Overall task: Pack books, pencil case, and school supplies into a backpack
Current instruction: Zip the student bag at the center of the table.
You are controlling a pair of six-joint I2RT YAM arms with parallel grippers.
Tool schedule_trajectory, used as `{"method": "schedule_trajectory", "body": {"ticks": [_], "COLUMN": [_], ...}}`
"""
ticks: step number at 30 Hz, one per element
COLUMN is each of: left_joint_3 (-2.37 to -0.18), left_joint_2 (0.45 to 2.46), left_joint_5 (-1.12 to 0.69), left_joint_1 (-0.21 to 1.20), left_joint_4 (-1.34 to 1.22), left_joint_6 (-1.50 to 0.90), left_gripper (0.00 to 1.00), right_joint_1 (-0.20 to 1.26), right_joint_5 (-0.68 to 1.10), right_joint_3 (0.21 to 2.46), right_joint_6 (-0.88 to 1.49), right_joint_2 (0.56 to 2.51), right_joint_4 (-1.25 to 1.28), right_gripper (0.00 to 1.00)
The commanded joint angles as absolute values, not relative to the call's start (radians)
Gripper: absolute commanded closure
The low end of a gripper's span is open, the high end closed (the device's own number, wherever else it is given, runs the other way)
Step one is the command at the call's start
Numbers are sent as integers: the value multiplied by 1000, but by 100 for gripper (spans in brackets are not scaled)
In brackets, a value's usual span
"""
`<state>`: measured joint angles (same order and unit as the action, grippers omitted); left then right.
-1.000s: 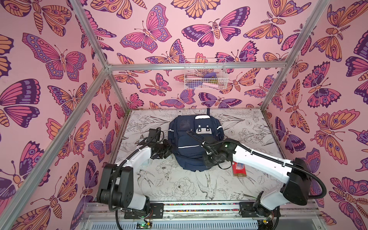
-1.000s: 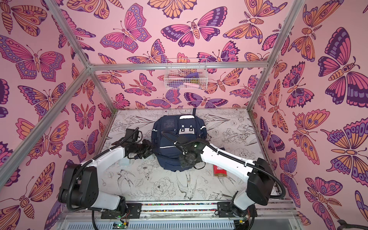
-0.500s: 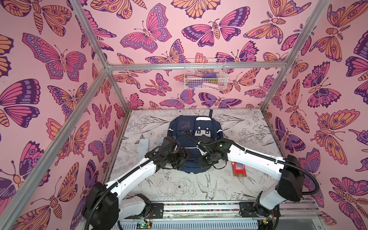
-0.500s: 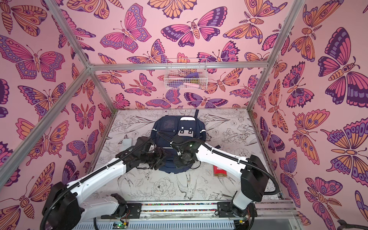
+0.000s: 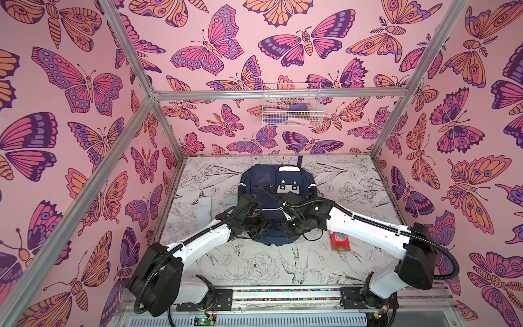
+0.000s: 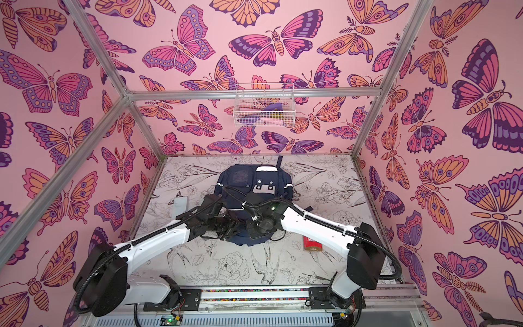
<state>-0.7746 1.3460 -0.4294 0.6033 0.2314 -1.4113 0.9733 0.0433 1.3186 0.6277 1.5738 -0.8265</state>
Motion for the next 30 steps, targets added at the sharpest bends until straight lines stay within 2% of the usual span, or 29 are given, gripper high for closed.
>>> {"method": "schedule_trajectory", "body": {"ticks": [1, 5, 6, 8, 12, 13, 15, 18, 20, 24, 28, 30], "left_joint_3": [-752, -750, -749, -752, -743, -734, -715, -719, -733, -742, -738, -738], "left_joint_2": [1361, 1363, 1361, 1347, 1286, 1283, 1238, 1244, 1257, 1307, 1349, 1358], "left_joint_5": [-441, -446, -449, -457, -431, -426, -420, -409, -395, -365, -377, -377], "left_joint_1": [606, 598, 595, 595, 614, 622, 651, 700, 717, 718, 705, 699], "left_joint_4": [189, 175, 175, 178, 206, 211, 210, 211, 211, 194, 147, 137], "left_joint_6": [-1487, -1483, -1485, -1483, -1509, -1525, -1565, -1607, -1614, -1619, -1634, -1633], "left_gripper": [71, 85, 84, 73, 41, 36, 28, 24, 25, 32, 49, 62], "right_joint_1": [995, 994, 993, 994, 994, 995, 993, 994, 995, 1004, 1011, 1013], "right_joint_5": [63, 52, 45, 33, 25, 23, 21, 26, 27, 24, 14, 4], "right_joint_3": [1326, 1309, 1301, 1297, 1298, 1298, 1299, 1298, 1297, 1295, 1290, 1282], "right_joint_6": [622, 626, 629, 635, 641, 641, 641, 644, 646, 643, 640, 637], "right_joint_2": [1512, 1498, 1495, 1494, 1494, 1494, 1494, 1494, 1493, 1481, 1467, 1459], "right_joint_4": [-792, -795, -793, -796, -792, -790, -784, -775, -772, -769, -784, -798], "right_gripper": [100, 100, 100, 100, 100, 100, 100, 100, 100, 100, 100, 100]}}
